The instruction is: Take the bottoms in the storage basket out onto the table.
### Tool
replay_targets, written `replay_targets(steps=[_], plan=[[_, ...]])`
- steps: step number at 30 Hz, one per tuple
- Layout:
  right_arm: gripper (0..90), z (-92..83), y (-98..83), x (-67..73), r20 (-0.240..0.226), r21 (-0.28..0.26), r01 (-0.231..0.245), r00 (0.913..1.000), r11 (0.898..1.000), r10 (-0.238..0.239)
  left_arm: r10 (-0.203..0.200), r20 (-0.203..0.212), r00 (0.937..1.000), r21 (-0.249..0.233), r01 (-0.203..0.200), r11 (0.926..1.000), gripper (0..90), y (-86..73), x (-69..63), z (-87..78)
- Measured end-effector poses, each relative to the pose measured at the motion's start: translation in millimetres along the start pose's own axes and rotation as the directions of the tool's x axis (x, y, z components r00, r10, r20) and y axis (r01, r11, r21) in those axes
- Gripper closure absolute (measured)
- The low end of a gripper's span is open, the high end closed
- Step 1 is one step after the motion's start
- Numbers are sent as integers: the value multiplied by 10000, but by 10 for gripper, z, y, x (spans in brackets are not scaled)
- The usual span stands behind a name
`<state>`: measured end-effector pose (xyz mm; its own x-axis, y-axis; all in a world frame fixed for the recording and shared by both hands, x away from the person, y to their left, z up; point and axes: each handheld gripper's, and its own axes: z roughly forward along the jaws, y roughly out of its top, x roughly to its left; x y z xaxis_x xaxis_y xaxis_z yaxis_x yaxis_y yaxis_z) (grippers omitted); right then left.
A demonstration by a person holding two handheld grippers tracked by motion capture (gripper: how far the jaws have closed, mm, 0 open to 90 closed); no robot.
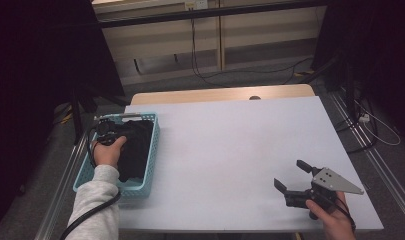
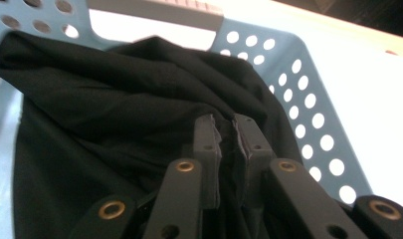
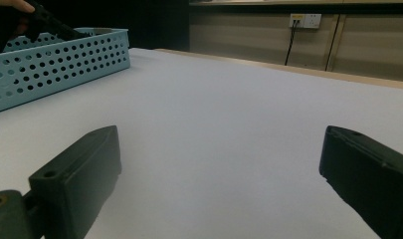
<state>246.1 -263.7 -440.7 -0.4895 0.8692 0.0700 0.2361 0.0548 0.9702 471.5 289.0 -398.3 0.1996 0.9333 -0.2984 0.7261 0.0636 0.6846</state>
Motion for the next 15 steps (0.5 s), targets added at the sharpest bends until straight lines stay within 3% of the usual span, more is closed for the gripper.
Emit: replay_targets(steps=[10,15], plan=[[24,4,-1,1,-43,23,63,10000,10000,-63,395,-52,9992,157,-394,9991,684,14,-8,-24],[24,1,0,2,-32,30,78,10000,10000,-77,360,-366,9987,96,-356,9993,477,4,0,-37]])
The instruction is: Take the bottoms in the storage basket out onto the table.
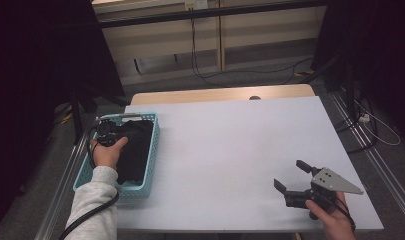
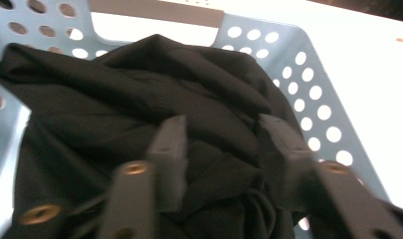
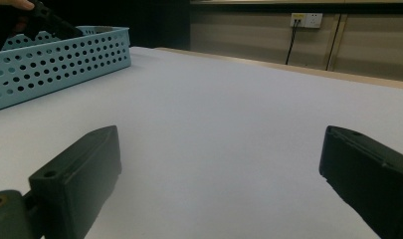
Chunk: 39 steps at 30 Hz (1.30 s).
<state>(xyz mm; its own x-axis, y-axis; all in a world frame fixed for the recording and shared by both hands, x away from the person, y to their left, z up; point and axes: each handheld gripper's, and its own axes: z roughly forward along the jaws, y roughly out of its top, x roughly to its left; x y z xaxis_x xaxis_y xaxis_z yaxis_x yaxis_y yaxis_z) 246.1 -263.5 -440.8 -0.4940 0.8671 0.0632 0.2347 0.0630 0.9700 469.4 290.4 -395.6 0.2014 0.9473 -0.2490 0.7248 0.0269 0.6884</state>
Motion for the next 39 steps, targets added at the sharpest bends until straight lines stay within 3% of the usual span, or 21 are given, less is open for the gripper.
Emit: replay_targets(steps=[1,5,10,13,16,17,22,25,26,28,29,31,32,35,37,39], plan=[[24,-1,0,0,4,0,0,10000,10000,0,244,-64,9997,75,-244,9997,451,-6,18,-6],[24,0,-1,3,-19,35,4,10000,10000,-4,61,-528,9986,17,-60,10000,256,-39,45,-25],[24,1,0,9,-72,51,50,10000,10000,-50,350,-1096,9934,-76,-360,9993,133,-70,84,-98],[24,3,-2,8,-71,61,41,10000,10000,-40,195,-1288,9915,-116,-212,9997,111,-91,123,-138],[24,7,-2,11,-71,92,57,10000,9999,-56,489,-1289,9904,492,-429,9979,86,-131,169,-144],[24,10,-3,14,-114,123,47,9999,9999,-46,160,-1246,9921,428,-108,9990,86,-150,164,-123],[24,17,-4,32,-224,184,151,9996,9997,-146,95,-1532,9881,697,13,9976,54,-219,208,-61],[24,19,-7,32,-264,217,176,9995,9996,-170,-85,-1649,9863,1151,278,9930,56,-269,223,4],[24,24,-9,32,-290,239,168,9995,9996,-161,63,-1543,9880,1461,166,9891,58,-281,245,10],[25,29,-13,35,-341,313,215,9992,9993,-204,-506,-1600,9858,1266,713,9894,58,-312,242,69],[24,28,-12,37,-350,308,224,9992,9993,-213,-545,-1563,9862,1275,748,9890,58,-320,239,86],[24,28,-10,42,-399,274,246,9989,9993,-235,-346,-1296,9910,1535,545,9866,57,-333,228,123],[24,29,-10,44,-409,282,252,9989,9993,-240,-560,-1246,9906,1380,732,9877,55,-336,203,147],[26,34,-13,45,-457,318,238,9987,9992,-223,-421,-871,9953,1203,524,9914,53,-312,142,192],[26,38,-16,49,-504,349,272,9984,9990,-254,-22,-818,9966,1454,141,9893,58,-289,114,208],[26,38,-15,54,-543,360,298,9981,9989,-278,-128,-842,9964,1144,224,9932,58,-259,74,232]])
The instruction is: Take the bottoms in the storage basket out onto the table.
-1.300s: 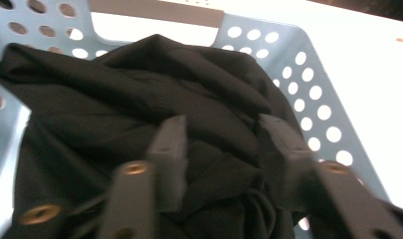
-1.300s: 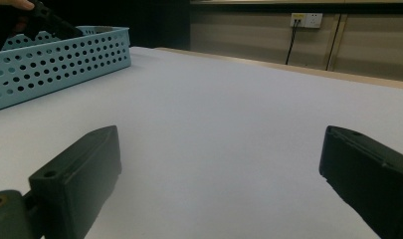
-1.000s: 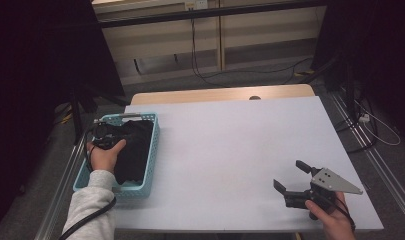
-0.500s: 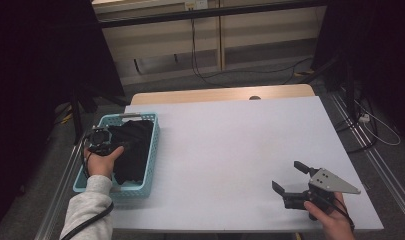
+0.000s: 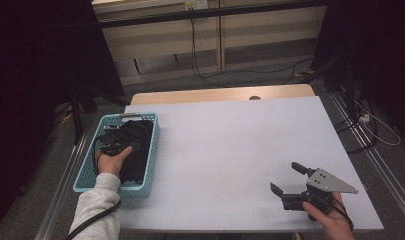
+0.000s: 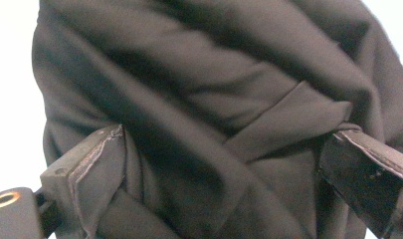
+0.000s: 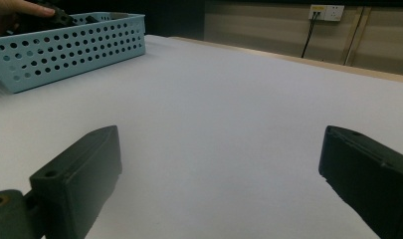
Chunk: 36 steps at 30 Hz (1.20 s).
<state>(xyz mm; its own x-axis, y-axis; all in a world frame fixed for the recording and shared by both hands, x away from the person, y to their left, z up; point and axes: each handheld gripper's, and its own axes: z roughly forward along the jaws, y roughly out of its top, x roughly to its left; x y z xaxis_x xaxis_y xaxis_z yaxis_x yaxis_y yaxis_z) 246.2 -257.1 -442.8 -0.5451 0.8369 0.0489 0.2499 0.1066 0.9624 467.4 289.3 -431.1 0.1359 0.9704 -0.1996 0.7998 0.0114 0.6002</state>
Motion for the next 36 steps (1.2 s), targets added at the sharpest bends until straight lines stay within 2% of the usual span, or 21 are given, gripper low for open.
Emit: replay_targets(steps=[2,4,6,8,13,14,15,16,18,20,27,30,32,33,34,35,36], plan=[[26,0,0,2,-38,-12,13,10000,10000,-13,17,28,10000,-132,-17,9999,58,41,-18,-4],[26,-1,-1,3,-57,-4,12,10000,10000,-12,-200,100,9997,-462,205,9987,61,88,-56,-14],[26,1,-2,2,-78,-6,2,10000,10000,-2,-78,157,9998,-467,85,9989,63,115,-85,-12],[26,3,-5,2,-101,26,-9,9999,10000,10,141,66,9999,-331,-139,9994,62,121,-103,14],[27,5,-4,15,-208,54,86,9997,9999,-85,278,-339,9990,7,-278,9996,51,62,-84,125],[27,6,-5,19,-218,64,96,9997,9999,-95,558,-361,9978,272,-548,9981,45,48,-69,141],[27,7,-6,20,-242,75,111,9996,9999,-109,465,-434,9980,300,-453,9985,39,33,-82,170],[27,8,-6,21,-254,80,110,9996,9999,-108,857,-483,9952,489,-833,9953,31,36,-78,170],[27,9,-6,19,-258,77,108,9996,9999,-106,947,-657,9933,460,-918,9947,27,32,-110,198],[28,8,-5,19,-261,69,112,9996,9999,-110,1365,-796,9874,592,-1320,9895,10,22,-119,221],[28,10,-4,26,-316,98,150,9994,9998,-147,1234,-1074,9865,465,-1190,9918,0,1,-152,246],[28,9,-4,24,-321,81,150,9994,9999,-147,1130,-1208,9862,414,-1088,9932,46,-6,-154,230],[28,9,-3,26,-316,78,169,9994,9998,-167,1097,-1245,9861,430,-1051,9935,115,-2,-164,206],[28,8,-2,27,-327,82,171,9993,9998,-169,1070,-1249,9864,426,-1024,9938,159,2,-169,194],[28,9,-3,28,-333,84,179,9993,9998,-176,1135,-1345,9844,525,-1073,9928,223,8,-169,170],[28,9,-3,29,-333,95,177,9993,9998,-174,1162,-1546,9811,422,-1110,9929,312,4,-166,162],[28,9,-3,29,-333,101,179,9993,9998,-176,1128,-1510,9821,465,-1069,9932,366,4,-150,153]])
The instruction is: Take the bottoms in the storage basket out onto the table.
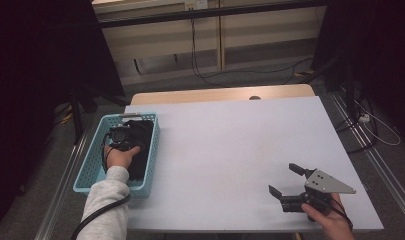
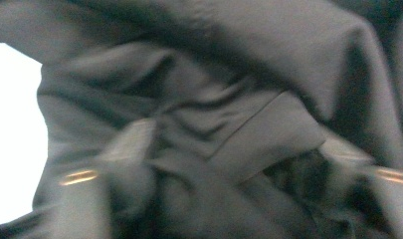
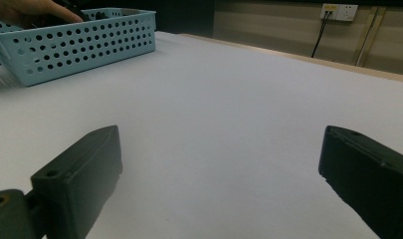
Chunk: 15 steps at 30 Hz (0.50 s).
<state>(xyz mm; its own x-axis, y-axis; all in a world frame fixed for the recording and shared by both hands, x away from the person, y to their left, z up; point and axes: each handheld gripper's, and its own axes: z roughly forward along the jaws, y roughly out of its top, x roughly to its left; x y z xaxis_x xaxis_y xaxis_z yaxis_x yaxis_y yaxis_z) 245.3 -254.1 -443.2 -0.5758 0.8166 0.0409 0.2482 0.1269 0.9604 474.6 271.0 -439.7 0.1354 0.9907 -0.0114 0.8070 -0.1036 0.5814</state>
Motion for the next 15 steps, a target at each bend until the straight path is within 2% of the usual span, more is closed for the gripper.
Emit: replay_targets(steps=[2,4,6,9,15], plan=[[29,-2,1,-1,-7,-15,21,10000,10000,-21,-132,-36,9999,-52,132,9999,394,1,-1,-5],[29,-3,2,0,-19,-15,30,10000,10000,-30,-265,-29,9996,-2,265,9996,484,7,-15,-15],[29,-1,2,-1,-12,-6,23,10000,10000,-23,-333,-16,9994,47,333,9994,535,12,-18,-21],[29,0,3,1,-24,-9,48,10000,10000,-48,-279,-21,9996,275,279,9992,611,30,-8,-37],[29,-2,1,-3,-11,-16,28,10000,10000,-28,-555,-49,9984,270,556,9981,691,32,14,-58]])
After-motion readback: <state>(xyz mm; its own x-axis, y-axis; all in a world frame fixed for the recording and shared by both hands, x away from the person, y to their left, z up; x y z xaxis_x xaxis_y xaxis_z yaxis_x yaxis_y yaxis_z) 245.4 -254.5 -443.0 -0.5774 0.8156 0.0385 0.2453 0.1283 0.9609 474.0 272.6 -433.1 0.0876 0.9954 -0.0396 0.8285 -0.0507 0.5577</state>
